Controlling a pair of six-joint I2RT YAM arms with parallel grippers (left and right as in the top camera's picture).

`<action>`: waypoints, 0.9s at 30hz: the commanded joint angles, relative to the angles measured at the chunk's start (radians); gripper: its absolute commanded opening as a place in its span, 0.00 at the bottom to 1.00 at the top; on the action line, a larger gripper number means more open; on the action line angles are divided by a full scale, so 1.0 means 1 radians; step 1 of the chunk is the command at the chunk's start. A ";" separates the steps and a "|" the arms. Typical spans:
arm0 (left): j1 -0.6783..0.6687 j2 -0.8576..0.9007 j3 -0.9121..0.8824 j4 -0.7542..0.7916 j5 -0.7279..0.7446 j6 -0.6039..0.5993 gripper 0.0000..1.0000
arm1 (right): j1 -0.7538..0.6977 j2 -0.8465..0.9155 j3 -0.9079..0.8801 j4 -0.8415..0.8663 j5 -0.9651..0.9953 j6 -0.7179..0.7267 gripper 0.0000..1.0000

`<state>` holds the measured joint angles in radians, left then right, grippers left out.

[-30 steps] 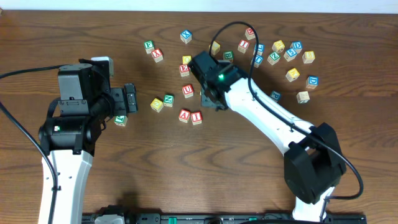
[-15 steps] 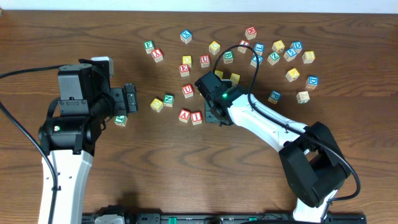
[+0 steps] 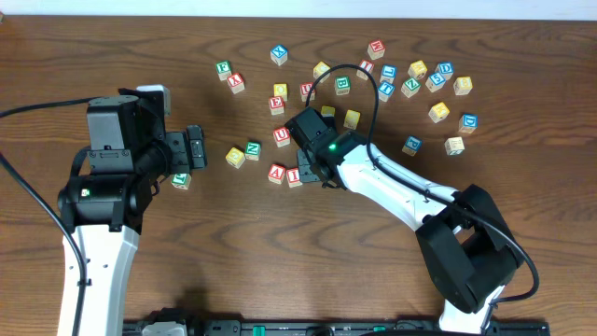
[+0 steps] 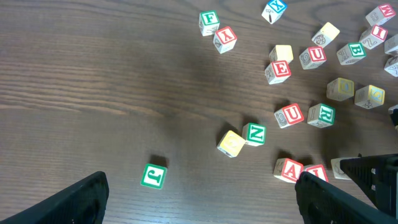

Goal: Spell out AI2

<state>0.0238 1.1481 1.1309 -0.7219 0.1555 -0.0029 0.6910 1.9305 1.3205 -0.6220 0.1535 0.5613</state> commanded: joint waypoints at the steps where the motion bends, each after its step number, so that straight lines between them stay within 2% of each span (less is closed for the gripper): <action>1: 0.004 -0.003 0.027 0.000 0.006 0.003 0.94 | 0.018 -0.030 -0.006 0.009 0.008 -0.017 0.12; 27: 0.004 -0.003 0.027 0.000 0.006 0.003 0.95 | 0.025 -0.030 -0.082 0.092 0.011 0.008 0.13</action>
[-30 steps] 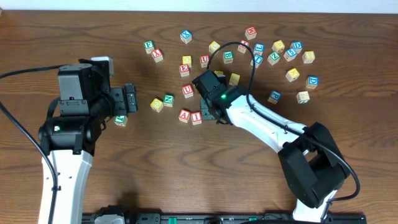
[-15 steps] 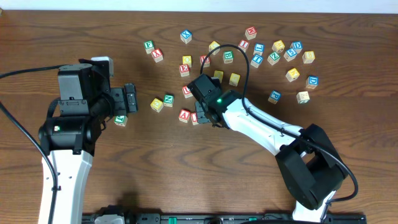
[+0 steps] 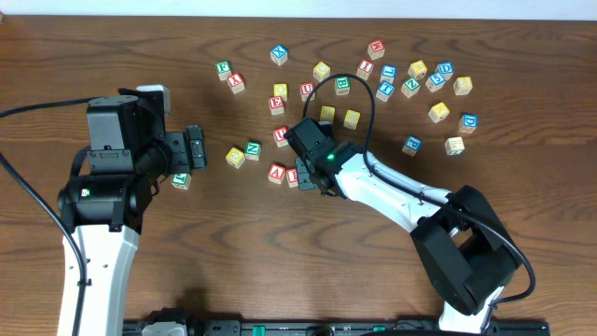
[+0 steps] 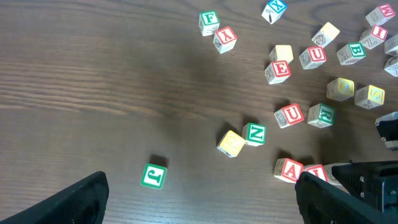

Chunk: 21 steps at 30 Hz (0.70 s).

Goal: Spell out AI2

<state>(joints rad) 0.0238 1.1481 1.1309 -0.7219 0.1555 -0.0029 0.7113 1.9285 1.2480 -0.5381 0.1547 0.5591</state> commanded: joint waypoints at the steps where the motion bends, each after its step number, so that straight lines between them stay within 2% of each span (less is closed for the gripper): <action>1: 0.004 -0.003 0.027 0.000 0.006 0.003 0.94 | 0.005 -0.028 -0.010 0.013 0.010 0.008 0.13; 21: 0.004 -0.003 0.027 0.000 0.006 0.003 0.94 | 0.011 -0.028 -0.052 0.075 0.010 0.004 0.15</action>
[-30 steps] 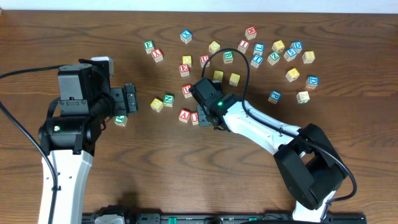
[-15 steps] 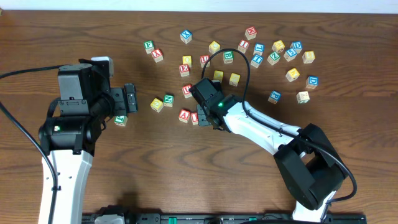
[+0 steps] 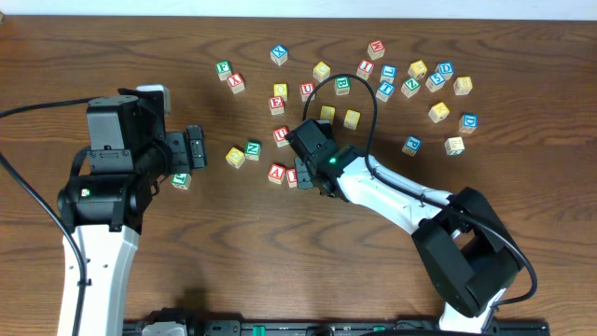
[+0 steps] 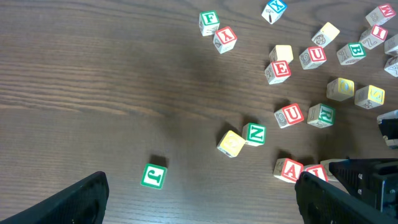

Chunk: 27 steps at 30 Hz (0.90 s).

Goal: Spell out AI2

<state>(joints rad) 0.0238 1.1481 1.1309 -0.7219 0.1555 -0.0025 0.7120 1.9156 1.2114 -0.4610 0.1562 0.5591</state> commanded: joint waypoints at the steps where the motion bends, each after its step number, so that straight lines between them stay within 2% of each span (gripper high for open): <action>1: 0.004 -0.003 0.027 0.000 0.006 0.002 0.94 | 0.010 -0.015 -0.016 -0.002 0.008 0.004 0.15; 11: 0.004 -0.003 0.027 0.000 0.006 0.002 0.94 | 0.010 -0.015 -0.016 -0.009 0.010 0.000 0.17; 27: 0.004 -0.003 0.027 0.000 0.006 0.002 0.94 | 0.010 -0.015 -0.015 -0.029 0.039 -0.087 0.19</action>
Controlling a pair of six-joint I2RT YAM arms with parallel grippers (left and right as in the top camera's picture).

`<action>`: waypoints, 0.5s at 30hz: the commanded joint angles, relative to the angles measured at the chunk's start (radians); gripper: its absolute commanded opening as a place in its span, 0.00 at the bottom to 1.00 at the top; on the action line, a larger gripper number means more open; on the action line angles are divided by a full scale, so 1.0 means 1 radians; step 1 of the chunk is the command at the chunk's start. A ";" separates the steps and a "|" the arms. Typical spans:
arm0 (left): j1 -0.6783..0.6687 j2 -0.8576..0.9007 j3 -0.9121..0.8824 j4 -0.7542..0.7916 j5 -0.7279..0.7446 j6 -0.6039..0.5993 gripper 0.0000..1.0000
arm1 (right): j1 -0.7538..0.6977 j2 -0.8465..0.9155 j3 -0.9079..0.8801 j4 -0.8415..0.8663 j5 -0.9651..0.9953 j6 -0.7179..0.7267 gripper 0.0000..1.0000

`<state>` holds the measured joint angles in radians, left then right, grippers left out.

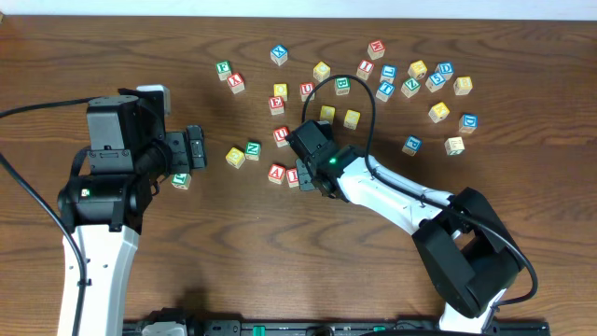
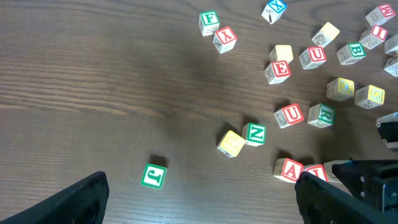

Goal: Spell out AI2

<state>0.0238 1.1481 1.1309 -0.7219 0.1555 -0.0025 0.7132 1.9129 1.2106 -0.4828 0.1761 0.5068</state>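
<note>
A red A block (image 1: 277,172) and a red I block (image 1: 294,175) sit side by side mid-table; the left wrist view shows the A block (image 2: 288,168) and I block (image 2: 314,172) as well. A cream block (image 2: 331,168) touches the I's right side, mostly covered by my right gripper (image 1: 306,177), whose jaws are hidden. My left gripper (image 2: 199,208) hangs open over bare wood at the left, with a green J block (image 2: 153,175) beyond it.
Several loose letter blocks are scattered across the far half of the table (image 1: 280,271), among them a green N (image 1: 253,149), a yellow block (image 1: 235,157) and a red U (image 1: 282,136). A black cable loops over the right arm.
The right gripper first stood a little right of the A and I row, with a cream block showing beside the I. Then it was further left, against the row and covering most of that block, and it has stayed there. The left arm has not moved.
</note>
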 commanded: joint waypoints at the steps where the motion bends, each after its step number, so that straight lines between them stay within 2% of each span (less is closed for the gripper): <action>1: 0.004 -0.003 0.027 0.000 0.006 0.002 0.94 | 0.009 -0.013 -0.014 -0.007 0.019 -0.047 0.19; 12: 0.004 -0.003 0.027 0.000 0.006 0.002 0.94 | 0.009 -0.013 -0.014 0.003 0.019 -0.086 0.20; 15: 0.004 -0.003 0.027 0.000 0.006 0.002 0.94 | 0.009 -0.013 -0.014 0.008 0.019 -0.085 0.31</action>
<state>0.0238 1.1481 1.1309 -0.7219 0.1555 -0.0029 0.7132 1.9129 1.2072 -0.4770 0.1768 0.4335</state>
